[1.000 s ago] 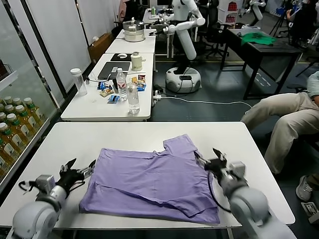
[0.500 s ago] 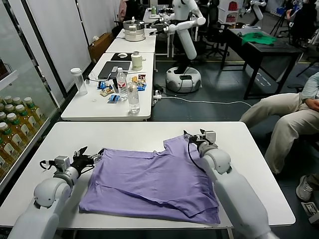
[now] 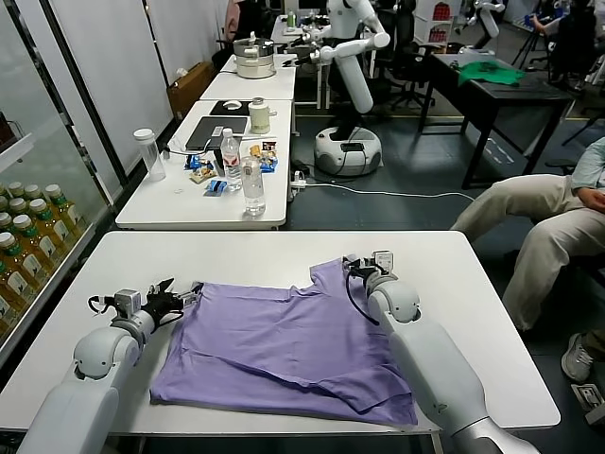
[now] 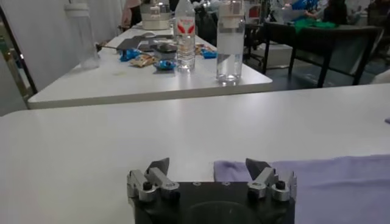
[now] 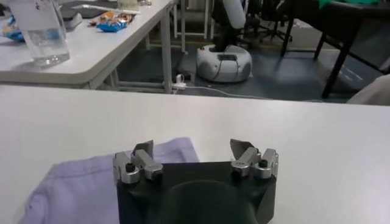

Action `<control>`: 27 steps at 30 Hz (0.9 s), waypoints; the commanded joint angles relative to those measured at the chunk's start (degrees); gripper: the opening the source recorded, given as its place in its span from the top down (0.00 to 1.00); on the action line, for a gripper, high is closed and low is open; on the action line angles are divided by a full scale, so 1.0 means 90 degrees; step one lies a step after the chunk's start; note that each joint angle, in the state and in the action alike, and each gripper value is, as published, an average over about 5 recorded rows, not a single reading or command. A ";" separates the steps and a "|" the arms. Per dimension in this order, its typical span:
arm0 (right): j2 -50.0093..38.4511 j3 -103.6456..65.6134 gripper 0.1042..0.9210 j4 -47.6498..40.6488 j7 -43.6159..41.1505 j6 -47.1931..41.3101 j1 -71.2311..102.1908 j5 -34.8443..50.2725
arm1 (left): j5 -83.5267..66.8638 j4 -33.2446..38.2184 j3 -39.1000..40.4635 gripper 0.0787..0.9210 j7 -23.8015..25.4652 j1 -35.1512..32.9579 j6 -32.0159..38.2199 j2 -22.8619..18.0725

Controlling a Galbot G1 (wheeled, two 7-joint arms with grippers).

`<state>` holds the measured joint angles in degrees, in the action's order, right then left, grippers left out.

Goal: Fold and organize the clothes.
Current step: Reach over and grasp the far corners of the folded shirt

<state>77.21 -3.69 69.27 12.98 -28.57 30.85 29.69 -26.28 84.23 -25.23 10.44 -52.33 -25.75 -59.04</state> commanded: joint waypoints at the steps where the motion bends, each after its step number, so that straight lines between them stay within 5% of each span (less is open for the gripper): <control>1: 0.0089 0.0027 0.17 -0.0250 -0.0033 0.0098 -0.0082 0.0009 | 0.0080 -0.0302 0.0096 0.12 0.0252 0.0182 0.0017 -0.0011; 6: 0.0167 -0.0029 0.35 -0.0406 -0.0101 0.0150 -0.0127 0.0035 | 0.0072 -0.0341 0.0108 0.16 0.0377 0.0182 0.0040 -0.0035; 20: 0.0121 -0.0082 0.83 -0.0227 -0.0234 0.0291 -0.0009 0.0065 | 0.0040 -0.0449 0.0094 0.63 0.0507 0.0269 0.0061 -0.0148; 27: -0.0337 -0.0025 0.98 0.1329 -0.0044 0.0093 0.0357 0.0426 | -0.0654 0.0358 -0.0136 0.86 0.0195 -0.0168 0.0139 0.0067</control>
<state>76.36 -4.26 72.24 11.89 -27.24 32.42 31.56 -26.72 81.33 -24.99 14.19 -50.67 -24.97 -60.06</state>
